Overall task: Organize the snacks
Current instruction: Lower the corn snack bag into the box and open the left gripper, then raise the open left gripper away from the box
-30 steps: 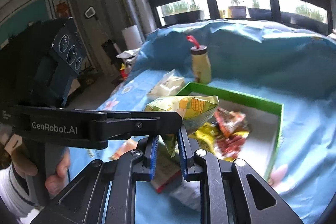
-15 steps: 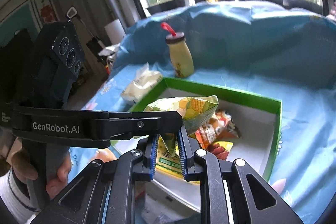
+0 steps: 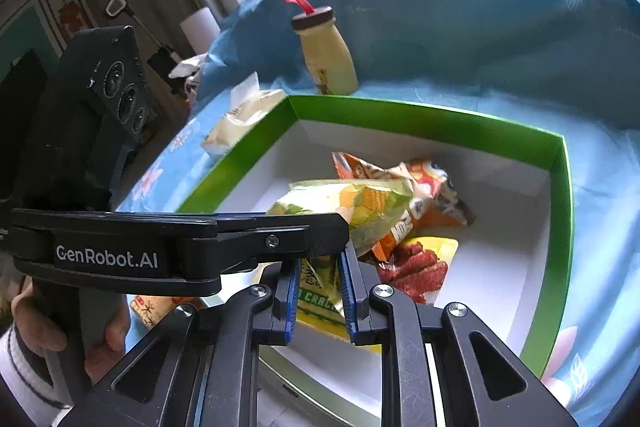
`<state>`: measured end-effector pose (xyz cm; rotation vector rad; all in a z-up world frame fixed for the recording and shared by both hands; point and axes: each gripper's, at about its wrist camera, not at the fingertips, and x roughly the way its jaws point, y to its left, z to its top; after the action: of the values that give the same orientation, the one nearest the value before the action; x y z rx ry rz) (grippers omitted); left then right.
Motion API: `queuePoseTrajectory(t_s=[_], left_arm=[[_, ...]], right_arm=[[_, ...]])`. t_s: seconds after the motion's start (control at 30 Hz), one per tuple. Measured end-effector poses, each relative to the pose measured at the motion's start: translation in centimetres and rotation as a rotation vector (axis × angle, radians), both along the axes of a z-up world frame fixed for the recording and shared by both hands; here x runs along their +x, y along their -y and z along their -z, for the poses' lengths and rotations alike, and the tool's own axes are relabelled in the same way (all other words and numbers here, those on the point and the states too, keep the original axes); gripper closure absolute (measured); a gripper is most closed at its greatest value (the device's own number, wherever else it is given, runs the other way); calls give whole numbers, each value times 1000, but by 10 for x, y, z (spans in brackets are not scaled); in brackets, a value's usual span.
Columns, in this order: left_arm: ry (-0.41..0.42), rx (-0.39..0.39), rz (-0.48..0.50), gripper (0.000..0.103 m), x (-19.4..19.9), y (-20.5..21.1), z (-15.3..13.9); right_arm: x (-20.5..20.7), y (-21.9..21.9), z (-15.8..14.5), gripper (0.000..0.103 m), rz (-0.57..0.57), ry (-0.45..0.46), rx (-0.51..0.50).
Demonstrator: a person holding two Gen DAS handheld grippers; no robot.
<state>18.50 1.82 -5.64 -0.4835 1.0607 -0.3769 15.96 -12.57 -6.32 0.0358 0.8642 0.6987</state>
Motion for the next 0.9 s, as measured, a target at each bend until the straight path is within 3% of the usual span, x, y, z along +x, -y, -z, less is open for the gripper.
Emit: queuePoseTrajectory(t_s=[0.2, 0.33, 0.43, 0.7, 0.8, 0.9], left_arm=[[-2, 18, -10, 45, 0, 4, -1], [-3, 28, -26, 34, 0, 5, -3], [5, 37, -46, 24, -1, 2, -6], [25, 49, -83, 23, -10, -12, -18], [44, 66, -89, 13, -17, -14, -25], [66, 86, -95, 12, -25, -16, -31]], right_arm=[[0, -2, 0, 82, 19, 6, -39], [-3, -3, -2, 55, 49, 22, -85], [-6, 2, -3, 54, 58, 23, -83], [-18, 16, -9, 47, 92, 27, -82], [-24, 21, -11, 46, 101, 29, -67], [-30, 26, -14, 45, 111, 27, -59]])
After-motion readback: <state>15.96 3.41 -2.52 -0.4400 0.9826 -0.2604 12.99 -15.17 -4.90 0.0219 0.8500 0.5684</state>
